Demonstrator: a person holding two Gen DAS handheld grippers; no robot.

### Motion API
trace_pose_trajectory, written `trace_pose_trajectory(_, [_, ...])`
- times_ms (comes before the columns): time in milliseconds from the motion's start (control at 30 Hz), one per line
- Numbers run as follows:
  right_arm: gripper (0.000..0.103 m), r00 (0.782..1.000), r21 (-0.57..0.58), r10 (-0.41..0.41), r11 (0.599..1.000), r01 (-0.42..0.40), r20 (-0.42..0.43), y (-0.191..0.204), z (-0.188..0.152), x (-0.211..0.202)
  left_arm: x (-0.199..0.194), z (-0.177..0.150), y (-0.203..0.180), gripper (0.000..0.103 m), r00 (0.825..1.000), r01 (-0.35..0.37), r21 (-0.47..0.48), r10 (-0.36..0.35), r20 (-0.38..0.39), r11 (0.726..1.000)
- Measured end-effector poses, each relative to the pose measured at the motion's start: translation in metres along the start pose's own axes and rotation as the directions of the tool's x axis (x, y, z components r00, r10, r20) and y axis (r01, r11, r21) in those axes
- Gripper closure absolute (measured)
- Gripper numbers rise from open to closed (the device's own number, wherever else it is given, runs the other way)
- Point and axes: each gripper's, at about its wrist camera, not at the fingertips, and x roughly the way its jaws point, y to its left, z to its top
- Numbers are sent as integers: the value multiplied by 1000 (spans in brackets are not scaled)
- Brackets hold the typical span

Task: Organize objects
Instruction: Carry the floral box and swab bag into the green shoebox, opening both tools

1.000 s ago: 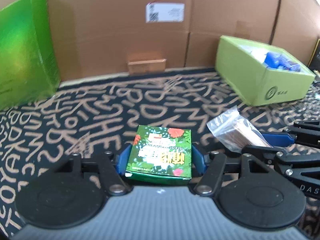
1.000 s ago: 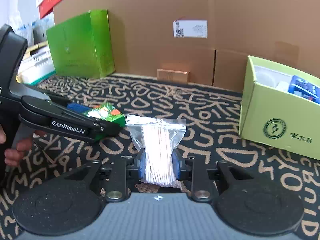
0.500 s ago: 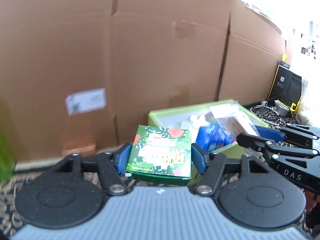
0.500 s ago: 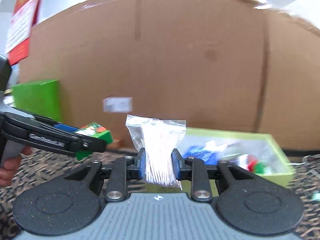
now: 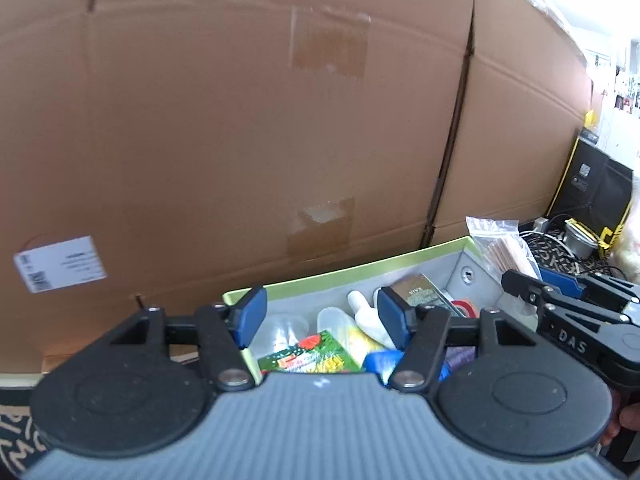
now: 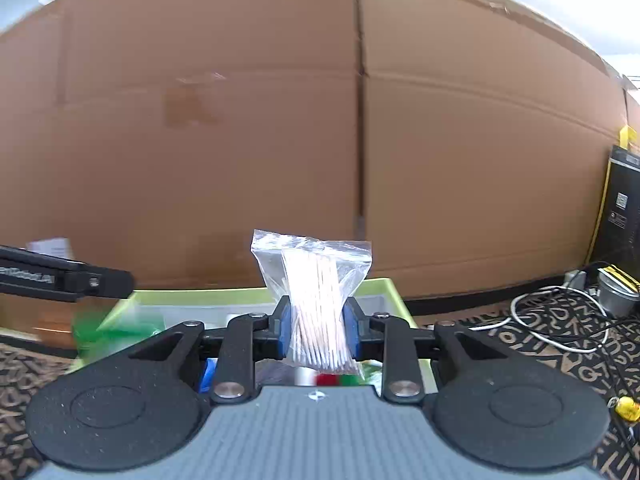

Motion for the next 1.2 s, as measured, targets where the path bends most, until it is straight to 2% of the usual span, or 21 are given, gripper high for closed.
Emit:
trace_pose_trajectory(200, [73,998,-6,-48,999,47,-46,-13,0,43,23,-1,3,43,1000,5,-3,-5,-16,1000])
trace_pose_trajectory(233, [73,998,-8,-44,999,44,-51,-14,-2,48,25,-3,4,39,1000,6,4,-6,-9,1000])
trace_pose_trajectory(267, [70,998,-13,-42,999,42,-49,-15,-5,51,26,-6,4,25,1000,3,9,-3,-4,1000])
trace_pose_trajectory(300, [65,998,-30,-36,999,34,-43,-13,-8,55,25,-9,5,15,1000,-8,10,8,5,1000])
trace_pose_trajectory(333, [48,998,-55,-36,998,33,-45,-11,-11,58,25,-13,7,13,1000,-19,9,19,20,1000])
trace_pose_trajectory(367, [37,998,-78,-52,996,48,-46,-9,-14,59,24,-16,9,9,999,-26,9,26,31,1000])
trace_pose_trajectory(433, [36,996,-120,-87,989,84,-21,-3,-22,57,28,-21,14,0,999,-40,-2,40,33,999])
trace_pose_trajectory(500, [35,996,-139,-89,987,85,-26,-2,-24,57,26,-24,20,0,998,-53,-29,54,29,998])
trace_pose_trajectory(533, [32,996,-133,-83,988,79,-29,-2,-25,57,27,-24,23,0,998,-53,-41,54,20,998])
trace_pose_trajectory(633, [32,996,-108,-85,991,81,-38,-3,-22,54,24,-26,30,0,998,-62,-65,63,11,996])
trace_pose_trajectory(700, [31,996,-100,-81,992,79,-25,-2,-18,49,19,-25,32,0,997,-75,-67,76,17,995])
trace_pose_trajectory(800, [24,998,-103,-57,993,58,14,8,-13,31,8,-26,38,0,996,-89,-75,91,25,993])
trace_pose_trajectory(967, [21,998,-145,-1,989,11,69,34,-5,7,-16,-31,51,0,992,-122,-82,124,25,989])
trace_pose_trajectory(1200, [21,991,-201,99,976,-80,87,83,-4,-12,-52,-43,75,0,983,-183,-96,185,18,979])
